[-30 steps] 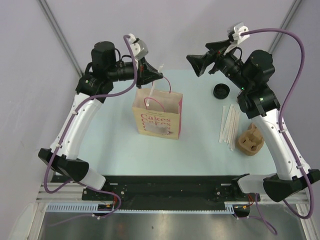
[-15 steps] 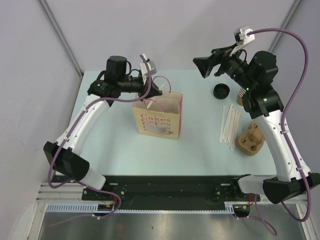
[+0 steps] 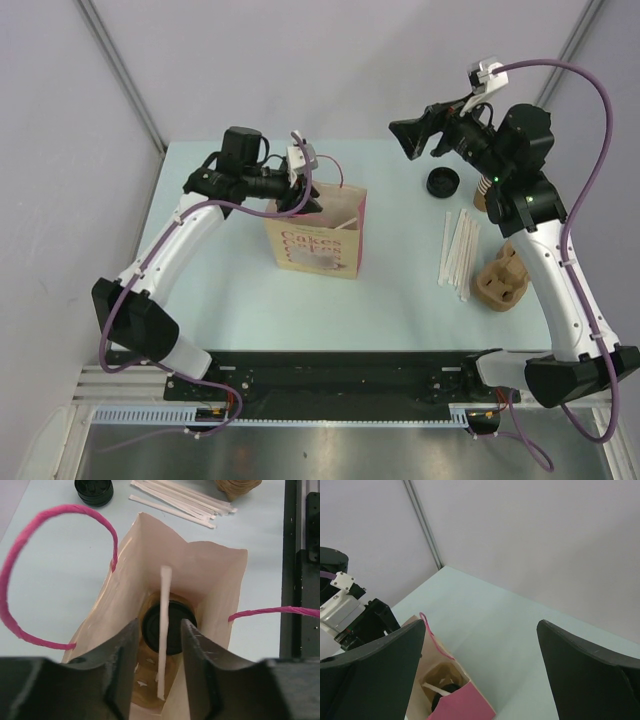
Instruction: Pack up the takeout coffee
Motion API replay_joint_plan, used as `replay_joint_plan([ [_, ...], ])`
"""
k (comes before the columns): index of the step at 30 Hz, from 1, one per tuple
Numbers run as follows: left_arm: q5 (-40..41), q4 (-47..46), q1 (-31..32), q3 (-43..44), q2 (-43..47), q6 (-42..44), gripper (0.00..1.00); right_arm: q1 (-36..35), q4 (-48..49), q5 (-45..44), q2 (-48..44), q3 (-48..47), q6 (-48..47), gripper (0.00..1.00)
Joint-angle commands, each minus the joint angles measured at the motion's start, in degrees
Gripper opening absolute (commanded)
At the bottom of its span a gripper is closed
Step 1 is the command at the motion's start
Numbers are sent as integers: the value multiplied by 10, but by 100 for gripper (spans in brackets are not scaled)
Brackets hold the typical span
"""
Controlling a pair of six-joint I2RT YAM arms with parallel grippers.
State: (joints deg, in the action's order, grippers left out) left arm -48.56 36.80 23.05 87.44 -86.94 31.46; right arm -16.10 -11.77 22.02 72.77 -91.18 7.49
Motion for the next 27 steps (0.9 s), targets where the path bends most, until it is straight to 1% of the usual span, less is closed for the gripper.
replay_joint_plan([
  [1, -6, 7, -4, 33, 17, 18, 48, 6, 11, 11, -1, 2, 0, 100],
  [5, 8, 2, -5, 58, 21, -9, 59, 8, 14, 14, 10, 4, 0, 100],
  [7, 11, -8, -9, 65, 26, -27, 61, 11, 16, 17, 12, 6, 2, 100],
  [10, 7, -34, -31, 75, 38, -68, 66, 15, 20, 21, 21, 6, 7, 100],
  [12, 10, -47, -41, 90, 42, -93, 67, 20, 24, 26, 28, 6, 11, 100],
  [15, 1, -63, -70, 116, 41, -140, 69, 23, 31, 29, 37, 5, 16, 100],
  [18, -3, -90, -109, 132, 47, -207, 74, 28, 32, 30, 45, 4, 20, 100],
  [19, -1, -94, -130, 135, 49, -221, 80, 32, 32, 29, 50, 4, 21, 100],
  [20, 20, -102, -140, 136, 52, -250, 84, 31, 29, 28, 53, 4, 20, 100],
  [21, 24, -103, -150, 137, 57, -263, 88, 33, 25, 27, 56, 4, 20, 99],
  [22, 27, -101, -174, 142, 56, -271, 99, 39, 23, 25, 63, 4, 21, 100],
  [25, 50, -67, -218, 153, 52, -291, 100, 45, 8, 22, 77, 5, 21, 100],
  [26, 67, -39, -228, 156, 50, -294, 99, 51, 0, 20, 82, 5, 24, 100],
  [27, 71, -26, -254, 157, 48, -294, 100, 55, -4, 20, 84, 4, 25, 99],
])
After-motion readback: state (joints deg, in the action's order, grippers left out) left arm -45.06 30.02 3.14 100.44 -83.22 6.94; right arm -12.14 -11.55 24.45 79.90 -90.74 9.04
